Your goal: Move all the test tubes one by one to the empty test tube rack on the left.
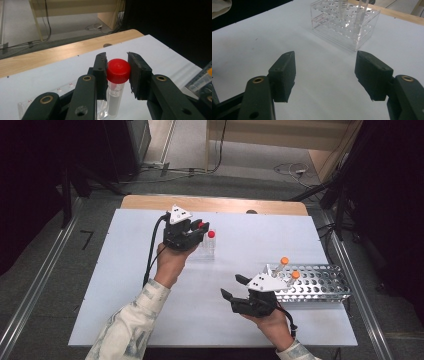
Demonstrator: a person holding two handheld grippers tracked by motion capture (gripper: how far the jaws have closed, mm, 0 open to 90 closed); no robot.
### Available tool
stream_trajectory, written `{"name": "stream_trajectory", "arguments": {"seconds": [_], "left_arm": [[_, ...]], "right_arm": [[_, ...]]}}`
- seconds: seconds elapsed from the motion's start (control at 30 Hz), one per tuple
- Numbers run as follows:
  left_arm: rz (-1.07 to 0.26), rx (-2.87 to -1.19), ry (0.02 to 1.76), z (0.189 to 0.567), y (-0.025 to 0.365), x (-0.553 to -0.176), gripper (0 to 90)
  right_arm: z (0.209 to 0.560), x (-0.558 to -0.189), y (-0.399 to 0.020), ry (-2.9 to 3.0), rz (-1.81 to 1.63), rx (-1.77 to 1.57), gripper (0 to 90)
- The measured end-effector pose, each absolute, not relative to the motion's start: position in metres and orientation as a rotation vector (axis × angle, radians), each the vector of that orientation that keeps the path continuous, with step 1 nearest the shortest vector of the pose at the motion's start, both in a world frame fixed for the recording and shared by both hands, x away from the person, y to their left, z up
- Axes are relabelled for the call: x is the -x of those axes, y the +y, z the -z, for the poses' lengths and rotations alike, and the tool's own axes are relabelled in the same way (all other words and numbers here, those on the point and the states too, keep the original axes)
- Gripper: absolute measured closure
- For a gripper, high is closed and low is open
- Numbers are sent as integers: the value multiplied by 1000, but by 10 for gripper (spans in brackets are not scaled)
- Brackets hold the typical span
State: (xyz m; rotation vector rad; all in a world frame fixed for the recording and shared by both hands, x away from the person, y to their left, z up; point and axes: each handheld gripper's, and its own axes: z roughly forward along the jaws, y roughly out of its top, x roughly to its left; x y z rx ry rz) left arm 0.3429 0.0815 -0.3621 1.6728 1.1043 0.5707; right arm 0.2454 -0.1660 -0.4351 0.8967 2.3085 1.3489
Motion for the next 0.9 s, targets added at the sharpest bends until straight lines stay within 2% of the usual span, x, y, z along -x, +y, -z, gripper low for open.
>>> {"name": "stream_trajectory", "arguments": {"seconds": [0.3, 0.9], "left_arm": [[-636, -1656, 1121, 365, 80, -353, 701], [-663, -1667, 1135, 375, 73, -362, 700]], "right_arm": [[434, -245, -167, 2303, -1359, -899, 320], [433, -245, -168, 2300, -1362, -896, 320]]}}
